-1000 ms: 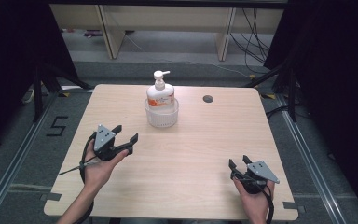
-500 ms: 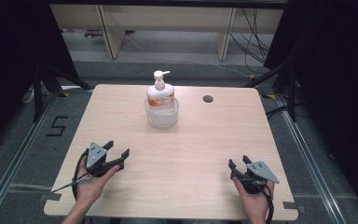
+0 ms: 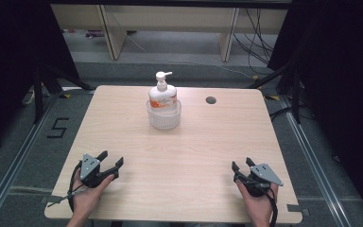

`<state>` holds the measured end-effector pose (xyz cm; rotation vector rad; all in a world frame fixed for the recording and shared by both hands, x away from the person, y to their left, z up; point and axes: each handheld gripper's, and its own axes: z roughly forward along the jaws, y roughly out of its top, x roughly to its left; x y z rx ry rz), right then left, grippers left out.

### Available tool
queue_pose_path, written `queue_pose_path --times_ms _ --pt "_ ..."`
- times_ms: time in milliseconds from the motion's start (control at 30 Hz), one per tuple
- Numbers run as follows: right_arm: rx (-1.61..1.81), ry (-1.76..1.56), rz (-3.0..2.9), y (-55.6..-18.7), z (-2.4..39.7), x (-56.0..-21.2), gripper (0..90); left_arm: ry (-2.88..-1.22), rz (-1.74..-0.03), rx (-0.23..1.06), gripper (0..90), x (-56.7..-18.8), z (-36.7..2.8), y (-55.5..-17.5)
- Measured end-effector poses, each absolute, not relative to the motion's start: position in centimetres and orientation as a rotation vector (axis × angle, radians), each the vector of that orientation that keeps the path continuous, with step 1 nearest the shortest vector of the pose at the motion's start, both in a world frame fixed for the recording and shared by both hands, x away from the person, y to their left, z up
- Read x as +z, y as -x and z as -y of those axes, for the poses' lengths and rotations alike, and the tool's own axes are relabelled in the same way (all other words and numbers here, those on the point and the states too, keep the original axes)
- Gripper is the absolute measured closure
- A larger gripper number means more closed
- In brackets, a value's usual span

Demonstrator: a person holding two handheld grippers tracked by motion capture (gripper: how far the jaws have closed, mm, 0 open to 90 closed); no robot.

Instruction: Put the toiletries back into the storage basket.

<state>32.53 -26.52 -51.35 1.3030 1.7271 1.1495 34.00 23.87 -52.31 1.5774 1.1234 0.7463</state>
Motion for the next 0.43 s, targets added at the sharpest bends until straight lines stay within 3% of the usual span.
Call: queue_pose_path --times_ms 433 --pt "1.160 -1.298 -1.737 -32.68 26.41 -51.44 40.9 -1.586 -1.113 0.772 30.2 -52.31 -23.65 -33.97"
